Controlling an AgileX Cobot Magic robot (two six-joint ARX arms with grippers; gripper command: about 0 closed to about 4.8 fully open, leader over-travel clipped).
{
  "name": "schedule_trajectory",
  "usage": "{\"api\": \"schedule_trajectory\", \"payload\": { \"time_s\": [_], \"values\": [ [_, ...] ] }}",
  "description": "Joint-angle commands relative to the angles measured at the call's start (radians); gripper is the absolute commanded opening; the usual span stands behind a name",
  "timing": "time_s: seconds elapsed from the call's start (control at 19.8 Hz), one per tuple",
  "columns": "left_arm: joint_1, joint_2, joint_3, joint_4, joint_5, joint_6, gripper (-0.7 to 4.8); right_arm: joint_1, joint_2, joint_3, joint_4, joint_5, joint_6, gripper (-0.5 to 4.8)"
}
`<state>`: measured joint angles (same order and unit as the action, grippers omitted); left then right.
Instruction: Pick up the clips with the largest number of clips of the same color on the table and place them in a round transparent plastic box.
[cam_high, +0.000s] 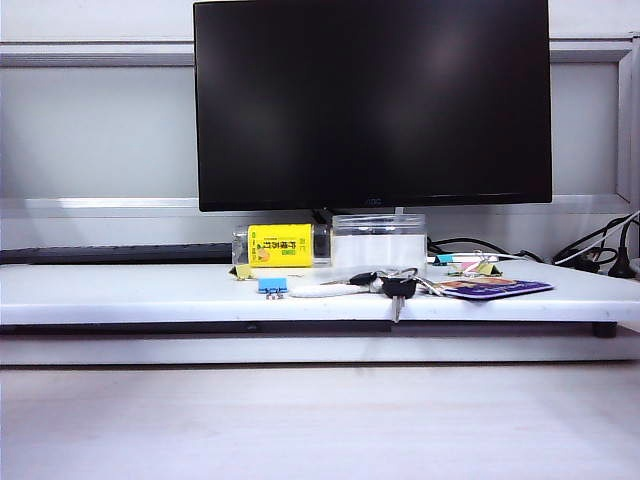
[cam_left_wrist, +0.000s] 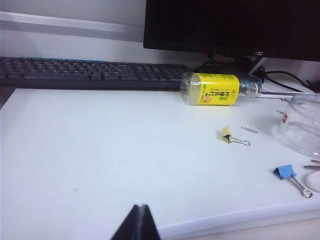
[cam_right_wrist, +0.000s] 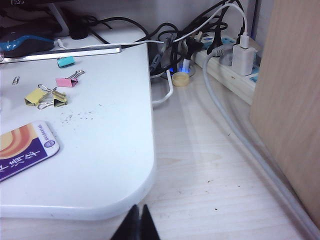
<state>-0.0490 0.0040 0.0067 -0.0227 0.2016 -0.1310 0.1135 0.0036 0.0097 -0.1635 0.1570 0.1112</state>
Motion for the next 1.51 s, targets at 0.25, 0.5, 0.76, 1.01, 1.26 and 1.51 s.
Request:
{"api": "schedule_trajectory", "payload": {
  "time_s": [0.25, 0.5, 0.76, 1.01, 1.26, 1.51],
  "values": [
    [0.003, -0.003, -0.002, 0.005, 0.003, 0.0, -0.03, 0.001, -0.002, 0.001, 0.01, 0.002, 0.001, -0.06],
    [0.003, -0.003, -0.002, 0.006, 0.004, -0.002, -0.03, 0.002, -0.002, 0.001, 0.011, -0.002, 0.017, -0.06],
    [0.003, -0.003, -0.002, 0.02, 0.004, -0.308, -0.03, 0.003, -0.002, 0.003, 0.025, -0.097, 0.467, -0.04],
    [0.003, -0.003, 0.0, 0.114, 0.074, -0.416, -0.02, 0.004, -0.002, 0.046, 0.076, -0.368, 0.463, 0.22],
    [0.003, -0.003, 0.002, 0.184, 0.253, -0.433, 1.6, 0.004, 0.026, 0.229, -0.033, -0.444, 0.463, 0.21],
    [0.002, -0.003, 0.026, 0.194, 0.341, -0.452, 3.66, 0.004, 0.269, 0.534, -0.27, -0.393, 0.329, 0.21]
  ]
}}
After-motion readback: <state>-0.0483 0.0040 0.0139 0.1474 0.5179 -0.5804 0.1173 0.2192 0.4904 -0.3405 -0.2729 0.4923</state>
